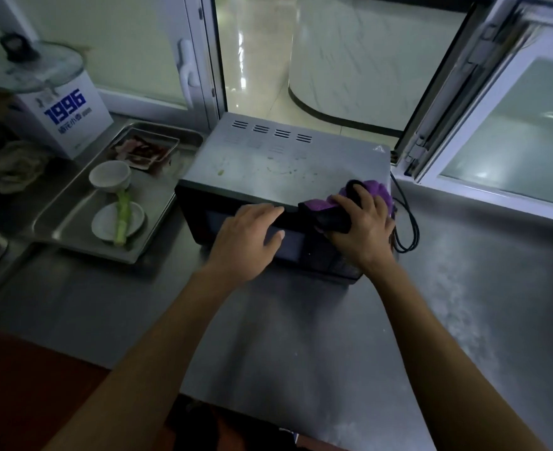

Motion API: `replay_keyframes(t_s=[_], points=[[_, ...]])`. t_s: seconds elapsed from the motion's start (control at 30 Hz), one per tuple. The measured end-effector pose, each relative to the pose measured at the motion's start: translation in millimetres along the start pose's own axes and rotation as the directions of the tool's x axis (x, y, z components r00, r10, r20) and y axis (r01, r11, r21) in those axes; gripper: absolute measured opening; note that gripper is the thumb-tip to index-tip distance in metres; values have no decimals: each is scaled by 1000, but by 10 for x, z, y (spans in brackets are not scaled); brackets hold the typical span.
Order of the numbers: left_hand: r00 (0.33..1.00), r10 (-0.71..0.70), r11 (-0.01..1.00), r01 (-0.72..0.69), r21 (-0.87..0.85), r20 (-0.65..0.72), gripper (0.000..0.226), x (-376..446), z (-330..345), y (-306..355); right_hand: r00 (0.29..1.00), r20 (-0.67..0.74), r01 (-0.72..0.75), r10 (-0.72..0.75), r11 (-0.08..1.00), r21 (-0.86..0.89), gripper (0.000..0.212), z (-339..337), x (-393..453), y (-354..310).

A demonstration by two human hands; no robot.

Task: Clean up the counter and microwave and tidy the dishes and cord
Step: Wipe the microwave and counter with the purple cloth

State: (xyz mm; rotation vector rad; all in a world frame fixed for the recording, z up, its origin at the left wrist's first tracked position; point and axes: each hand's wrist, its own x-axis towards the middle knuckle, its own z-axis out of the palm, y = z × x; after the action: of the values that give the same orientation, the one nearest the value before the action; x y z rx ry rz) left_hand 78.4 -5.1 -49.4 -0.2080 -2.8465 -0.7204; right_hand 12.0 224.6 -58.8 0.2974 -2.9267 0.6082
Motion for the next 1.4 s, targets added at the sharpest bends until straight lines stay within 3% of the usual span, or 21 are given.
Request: replay_keyframes(t_s=[0.07, 0.13, 0.3, 0.57, 0.8, 1.2, 1.4], points=[[999, 52, 998, -51, 28, -14, 44, 153, -54, -110, 986, 160, -29, 38, 998, -58, 80, 12, 27, -39], [995, 99, 994, -100, 53, 18, 43, 289, -107, -239, 972, 211, -98, 107, 994, -53, 84, 14, 64, -108], [977, 198, 979, -201, 30, 83, 44, 550, -211, -552, 967, 17, -247, 253, 957, -150, 60, 198, 182, -335], [960, 259, 964, -264, 37, 111, 44, 828, -301, -1085, 926, -57, -378, 374, 910, -171, 55, 370, 426, -539], [971, 224, 968, -231, 100, 84, 41, 969, -376, -1345, 947, 38, -309, 318, 939, -152, 55, 422, 833, -603], [989, 140, 979, -146, 142, 48, 38, 1013, -403, -1692, 985, 79, -141, 151, 984, -111, 56, 745, 1315, -1131], [998, 65, 994, -63, 88, -18, 54, 908, -462, -1879, 994, 94, -41, 50, 994, -97, 57, 955, 1416, -1562]])
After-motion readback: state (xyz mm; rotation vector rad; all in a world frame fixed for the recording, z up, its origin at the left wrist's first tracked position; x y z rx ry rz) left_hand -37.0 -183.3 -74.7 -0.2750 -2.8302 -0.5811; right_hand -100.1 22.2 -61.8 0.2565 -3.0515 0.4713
